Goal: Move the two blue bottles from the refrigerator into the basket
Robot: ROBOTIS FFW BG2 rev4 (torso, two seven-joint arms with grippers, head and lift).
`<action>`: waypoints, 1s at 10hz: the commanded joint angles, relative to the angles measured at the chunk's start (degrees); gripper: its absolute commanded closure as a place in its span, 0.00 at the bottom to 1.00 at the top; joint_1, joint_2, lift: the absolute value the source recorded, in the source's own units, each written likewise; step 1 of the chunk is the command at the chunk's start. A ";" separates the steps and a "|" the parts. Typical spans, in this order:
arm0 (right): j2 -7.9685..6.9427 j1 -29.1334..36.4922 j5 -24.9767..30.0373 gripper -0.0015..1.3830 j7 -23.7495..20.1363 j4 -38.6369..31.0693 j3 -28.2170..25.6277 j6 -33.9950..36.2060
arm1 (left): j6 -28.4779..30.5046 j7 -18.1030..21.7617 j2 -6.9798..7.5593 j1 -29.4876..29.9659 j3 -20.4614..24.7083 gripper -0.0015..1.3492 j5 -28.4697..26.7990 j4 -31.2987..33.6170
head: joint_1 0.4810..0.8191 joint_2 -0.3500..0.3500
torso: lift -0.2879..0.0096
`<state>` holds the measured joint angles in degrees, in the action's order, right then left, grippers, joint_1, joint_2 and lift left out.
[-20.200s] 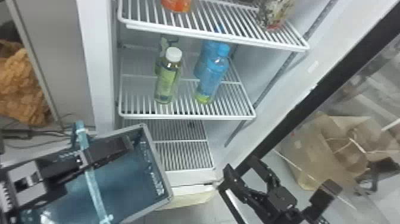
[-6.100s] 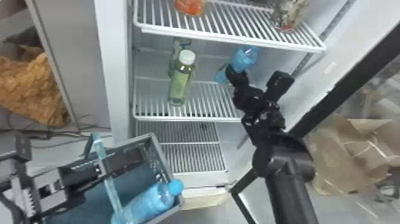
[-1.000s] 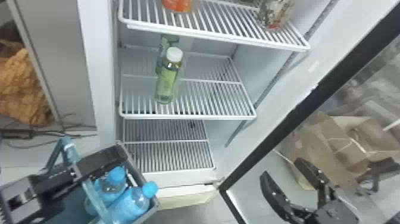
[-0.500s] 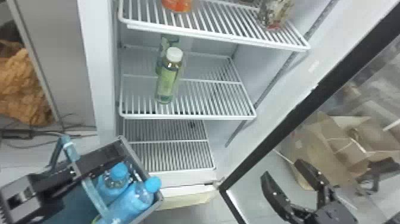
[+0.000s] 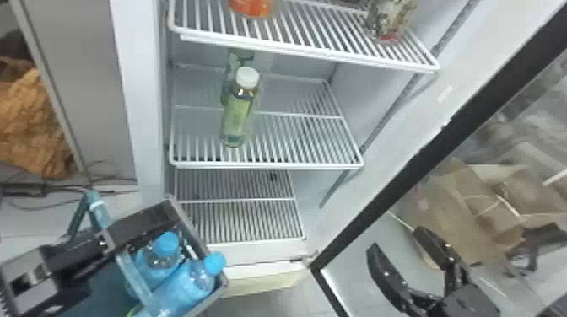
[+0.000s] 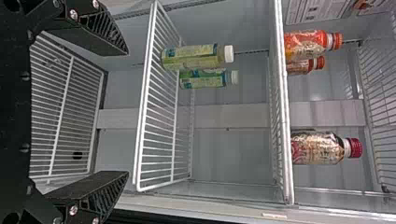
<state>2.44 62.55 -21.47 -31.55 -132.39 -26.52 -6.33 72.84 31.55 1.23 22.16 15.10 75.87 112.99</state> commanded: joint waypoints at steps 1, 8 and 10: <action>0.20 -0.54 -0.12 0.11 0.00 0.55 0.25 0.00 | 0.00 0.00 0.00 -0.08 -0.02 0.88 0.11 0.00 | 0.63 0.00 | 0.24; 0.81 -1.38 -0.81 0.11 0.00 1.68 1.84 0.00 | 0.00 0.00 0.35 -0.22 -0.13 0.88 0.11 0.00 | 0.63 0.00 | 0.24; 1.16 -2.08 -1.26 0.11 0.00 2.52 2.76 0.00 | -0.14 0.09 0.62 -0.36 -0.02 0.88 0.11 0.00 | 0.63 0.00 | 0.24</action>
<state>3.49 60.69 -22.54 -31.55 -130.17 -24.03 -6.33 72.77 31.62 1.75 21.86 15.07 75.98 112.99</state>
